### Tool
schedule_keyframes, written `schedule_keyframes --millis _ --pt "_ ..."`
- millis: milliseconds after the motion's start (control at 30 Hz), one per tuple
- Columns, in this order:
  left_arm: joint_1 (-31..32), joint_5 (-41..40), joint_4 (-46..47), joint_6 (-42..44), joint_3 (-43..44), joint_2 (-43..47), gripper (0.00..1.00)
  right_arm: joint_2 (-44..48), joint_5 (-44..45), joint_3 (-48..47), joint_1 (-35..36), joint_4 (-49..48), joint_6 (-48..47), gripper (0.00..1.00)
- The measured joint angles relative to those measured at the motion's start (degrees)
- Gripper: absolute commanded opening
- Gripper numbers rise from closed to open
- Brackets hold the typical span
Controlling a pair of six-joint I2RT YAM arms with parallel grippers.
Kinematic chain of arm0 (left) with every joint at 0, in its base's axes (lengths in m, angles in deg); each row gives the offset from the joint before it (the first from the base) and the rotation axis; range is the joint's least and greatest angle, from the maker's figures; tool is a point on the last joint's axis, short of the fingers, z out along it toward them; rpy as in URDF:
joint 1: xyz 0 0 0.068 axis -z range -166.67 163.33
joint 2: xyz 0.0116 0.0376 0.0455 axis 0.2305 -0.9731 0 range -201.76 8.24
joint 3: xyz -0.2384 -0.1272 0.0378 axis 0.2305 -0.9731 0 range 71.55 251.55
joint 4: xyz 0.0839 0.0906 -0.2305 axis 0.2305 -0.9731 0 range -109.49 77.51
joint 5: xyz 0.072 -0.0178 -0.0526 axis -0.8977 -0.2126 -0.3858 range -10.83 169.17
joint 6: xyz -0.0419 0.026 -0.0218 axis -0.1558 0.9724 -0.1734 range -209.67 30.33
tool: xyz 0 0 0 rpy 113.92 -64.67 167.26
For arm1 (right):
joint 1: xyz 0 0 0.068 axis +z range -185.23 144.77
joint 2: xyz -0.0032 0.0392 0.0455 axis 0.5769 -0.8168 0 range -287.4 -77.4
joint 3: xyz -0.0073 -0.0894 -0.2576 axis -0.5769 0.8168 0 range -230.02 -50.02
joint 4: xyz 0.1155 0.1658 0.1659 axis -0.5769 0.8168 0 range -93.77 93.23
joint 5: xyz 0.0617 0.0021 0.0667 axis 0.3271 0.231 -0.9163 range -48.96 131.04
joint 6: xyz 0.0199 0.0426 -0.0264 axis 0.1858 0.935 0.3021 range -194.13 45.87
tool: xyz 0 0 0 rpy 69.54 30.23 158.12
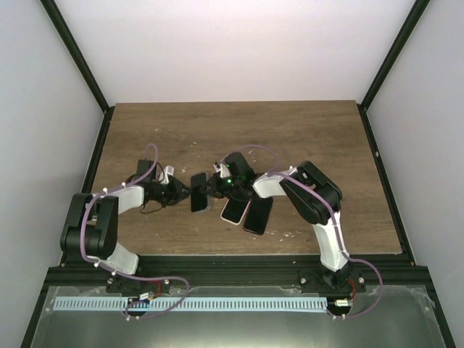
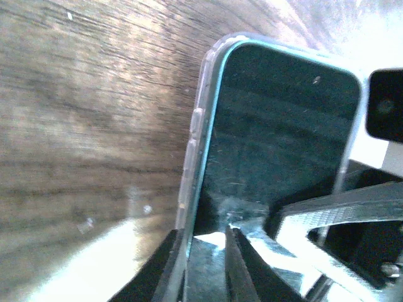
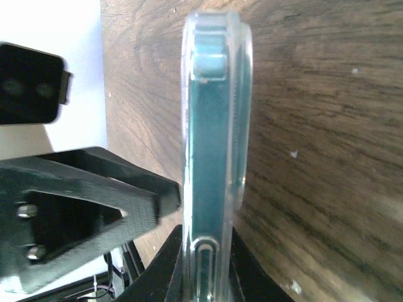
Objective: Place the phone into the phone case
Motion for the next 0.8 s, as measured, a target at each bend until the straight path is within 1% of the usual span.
schedule_keyframes --millis 33,233,333,433,533,600,667,800 --pt "0.04 0.09 -1.11 -0.11 0.33 1.14 0.34 0.39 -0.04 0.35 -0.17 0.09 -0.02 0.07" --pt "-0.66 0.74 -7.41 0.92 5.44 9.38 0.44 5.38 -3.43 5.88 -2.23 -0.87 0.42 0.07" --pt "-1.33 1.75 -9.88 2.12 8.00 14.40 0.49 9.77 -6.23 9.05 -3.98 -2.16 0.76 0.07" --pt "-1.66 3.04 -11.50 3.39 9.90 19.78 0.58 15.52 -9.05 11.65 -5.68 -3.85 1.11 0.07" --pt "-2.19 6.88 -11.39 2.95 10.27 23.67 0.64 20.92 -12.24 13.29 -6.62 -6.93 2.54 0.07" --pt "-2.67 11.54 -7.98 0.24 9.31 25.27 0.66 23.89 -14.36 14.10 -6.73 -10.19 4.24 0.07" --pt "-2.86 15.52 -1.68 -4.46 6.60 26.32 0.68 26.21 -16.31 14.78 -6.73 -13.00 5.79 0.07" --pt "-2.84 21.16 10.71 -14.51 0.63 27.50 0.68 29.16 -19.28 15.19 -6.56 -16.94 8.52 0.07"
